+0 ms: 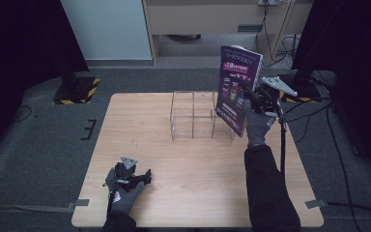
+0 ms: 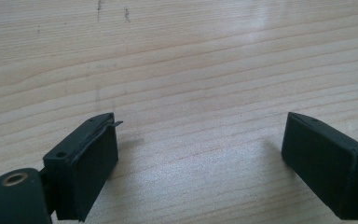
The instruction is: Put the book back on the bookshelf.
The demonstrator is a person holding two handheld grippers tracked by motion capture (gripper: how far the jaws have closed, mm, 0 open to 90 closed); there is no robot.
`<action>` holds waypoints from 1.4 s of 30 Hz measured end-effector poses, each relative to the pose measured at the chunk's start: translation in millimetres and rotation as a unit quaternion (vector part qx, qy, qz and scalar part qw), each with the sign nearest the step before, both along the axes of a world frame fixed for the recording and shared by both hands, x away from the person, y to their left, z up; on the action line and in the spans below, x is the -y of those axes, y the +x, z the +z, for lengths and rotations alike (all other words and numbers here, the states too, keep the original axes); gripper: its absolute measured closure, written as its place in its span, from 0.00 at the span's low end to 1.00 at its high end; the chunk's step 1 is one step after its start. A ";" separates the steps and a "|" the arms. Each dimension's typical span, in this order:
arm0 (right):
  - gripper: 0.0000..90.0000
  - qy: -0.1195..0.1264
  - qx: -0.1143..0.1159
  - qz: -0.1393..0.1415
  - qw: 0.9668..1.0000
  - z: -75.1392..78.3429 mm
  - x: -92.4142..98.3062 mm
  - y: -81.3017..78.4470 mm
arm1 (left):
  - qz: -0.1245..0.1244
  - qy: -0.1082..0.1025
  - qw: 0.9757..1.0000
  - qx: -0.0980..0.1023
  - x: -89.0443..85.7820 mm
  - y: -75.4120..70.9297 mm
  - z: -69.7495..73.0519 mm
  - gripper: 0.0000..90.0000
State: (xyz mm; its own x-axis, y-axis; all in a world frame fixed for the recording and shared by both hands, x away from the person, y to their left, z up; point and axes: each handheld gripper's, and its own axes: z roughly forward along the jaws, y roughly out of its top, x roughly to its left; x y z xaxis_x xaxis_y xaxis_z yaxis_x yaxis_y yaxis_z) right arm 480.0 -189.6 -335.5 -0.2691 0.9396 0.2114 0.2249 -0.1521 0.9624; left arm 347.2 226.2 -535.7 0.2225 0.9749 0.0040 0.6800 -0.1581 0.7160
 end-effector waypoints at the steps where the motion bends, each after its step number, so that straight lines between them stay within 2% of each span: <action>1: 0.92 0.002 0.001 -0.001 1.000 -1.5 -0.4 0.2 | 0.000 0.000 1.000 0.000 0.0 0.0 0.0 0.11; 28: 0.92 -0.007 -0.034 -0.001 0.999 -45.0 -10.3 4.2 | 0.001 0.000 1.000 0.001 0.3 0.1 -0.1 0.11; 42: 0.92 -0.016 -0.036 0.003 0.999 -54.0 -16.3 1.2 | 0.001 -0.001 1.000 0.001 0.4 0.0 -0.2 0.11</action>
State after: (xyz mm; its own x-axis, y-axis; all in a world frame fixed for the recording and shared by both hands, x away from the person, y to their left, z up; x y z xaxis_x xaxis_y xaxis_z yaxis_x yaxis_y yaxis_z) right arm 481.3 -173.3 -389.5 -0.2596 0.9448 0.2000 0.2954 -0.1195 0.9479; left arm 347.2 225.8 -535.9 0.2207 0.9753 0.0030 0.6790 -0.1559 0.7174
